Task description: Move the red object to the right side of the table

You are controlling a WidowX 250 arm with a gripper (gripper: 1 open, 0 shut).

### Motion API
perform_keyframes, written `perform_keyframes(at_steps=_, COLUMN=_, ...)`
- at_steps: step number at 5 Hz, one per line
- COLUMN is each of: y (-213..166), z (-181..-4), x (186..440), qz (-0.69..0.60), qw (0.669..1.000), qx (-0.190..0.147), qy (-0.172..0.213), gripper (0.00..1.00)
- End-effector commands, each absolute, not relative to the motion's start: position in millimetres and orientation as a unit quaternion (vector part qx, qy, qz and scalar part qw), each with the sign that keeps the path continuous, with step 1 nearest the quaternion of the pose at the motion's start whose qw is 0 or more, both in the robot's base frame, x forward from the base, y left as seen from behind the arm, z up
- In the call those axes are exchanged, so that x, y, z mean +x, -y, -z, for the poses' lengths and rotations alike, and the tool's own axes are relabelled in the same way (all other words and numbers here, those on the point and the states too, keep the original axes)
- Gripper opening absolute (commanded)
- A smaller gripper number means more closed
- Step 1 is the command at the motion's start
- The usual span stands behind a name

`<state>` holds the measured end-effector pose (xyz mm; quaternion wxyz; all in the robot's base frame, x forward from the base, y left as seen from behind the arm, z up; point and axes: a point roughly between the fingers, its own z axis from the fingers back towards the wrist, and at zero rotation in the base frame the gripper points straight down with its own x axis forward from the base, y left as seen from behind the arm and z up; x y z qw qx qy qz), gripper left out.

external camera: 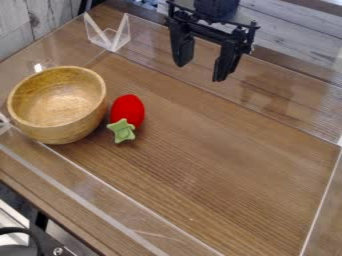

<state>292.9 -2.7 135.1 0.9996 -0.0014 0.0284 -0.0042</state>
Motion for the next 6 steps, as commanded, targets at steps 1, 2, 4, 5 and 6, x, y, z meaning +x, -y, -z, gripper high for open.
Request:
perform_keyframes(at_steps=1, y=8, z=-128.0, x=282, qz=-0.012, qw=0.999, qx=-0.003, qy=-0.044, gripper=1.00)
perform_keyframes(at_steps=2, y=-7, z=-124.8, x=265, qz=-0.025, qw=0.999, qx=-0.005, qy=-0.040, gripper=1.00)
perform_keyframes(at_steps=4, y=-79, z=-120.3, x=247, qz=0.004, qw=1.000, qx=-0.005, qy=-0.005, gripper=1.00)
perform_keyframes(at_steps=5, y=-107, z=-101.9, x=246, qz=0.019, qw=1.000, qx=-0.003, qy=0.015, gripper=1.00)
perform_keyframes(at_steps=6, y=-117, z=-79.0, x=249, qz=0.022, qw=0.999, qx=-0.005, qy=0.030, gripper=1.00)
